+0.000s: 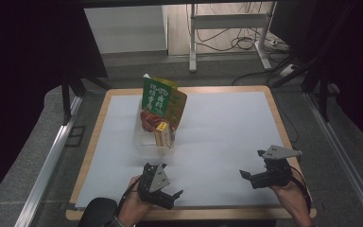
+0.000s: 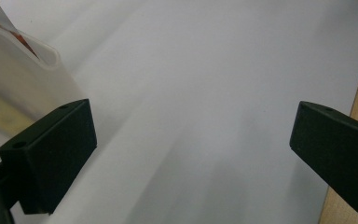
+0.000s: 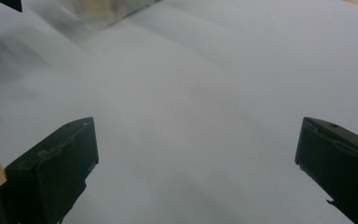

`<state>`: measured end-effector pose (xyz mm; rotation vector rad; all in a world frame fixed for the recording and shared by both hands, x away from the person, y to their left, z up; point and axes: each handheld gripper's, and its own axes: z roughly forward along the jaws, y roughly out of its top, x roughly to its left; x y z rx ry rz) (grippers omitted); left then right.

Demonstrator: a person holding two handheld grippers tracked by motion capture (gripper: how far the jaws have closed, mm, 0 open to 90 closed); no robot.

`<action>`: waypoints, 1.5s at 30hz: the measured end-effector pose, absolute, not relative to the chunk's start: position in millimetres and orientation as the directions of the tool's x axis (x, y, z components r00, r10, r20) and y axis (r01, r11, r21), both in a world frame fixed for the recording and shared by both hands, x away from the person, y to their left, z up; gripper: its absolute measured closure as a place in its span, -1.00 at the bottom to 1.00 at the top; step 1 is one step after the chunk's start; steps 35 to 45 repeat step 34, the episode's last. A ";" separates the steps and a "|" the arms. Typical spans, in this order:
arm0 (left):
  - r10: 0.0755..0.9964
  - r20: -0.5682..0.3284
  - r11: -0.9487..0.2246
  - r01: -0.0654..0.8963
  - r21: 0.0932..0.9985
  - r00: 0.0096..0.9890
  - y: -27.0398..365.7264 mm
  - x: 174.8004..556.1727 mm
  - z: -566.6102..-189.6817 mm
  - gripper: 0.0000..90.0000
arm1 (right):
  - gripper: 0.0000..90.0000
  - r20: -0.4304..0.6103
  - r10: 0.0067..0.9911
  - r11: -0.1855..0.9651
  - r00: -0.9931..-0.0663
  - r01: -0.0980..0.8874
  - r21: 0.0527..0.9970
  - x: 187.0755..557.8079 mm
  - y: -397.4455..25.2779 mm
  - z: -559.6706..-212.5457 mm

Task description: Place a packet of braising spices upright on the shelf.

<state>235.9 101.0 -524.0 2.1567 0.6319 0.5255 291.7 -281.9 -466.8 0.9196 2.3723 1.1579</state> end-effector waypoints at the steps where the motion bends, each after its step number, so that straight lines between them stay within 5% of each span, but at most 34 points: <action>1: 0.596 0.154 -0.548 0.259 0.795 0.788 100.9 235.9 -524.0 -0.99 | -1.00 -0.024 0.685 0.455 -0.729 0.402 0.795 290.6 -282.9 -467.0; 45: 0.607 0.142 -0.544 0.279 0.792 0.782 101.5 238.1 -524.7 -0.99 | -1.00 -0.010 0.745 0.429 -0.667 0.468 0.773 270.9 -319.1 -487.6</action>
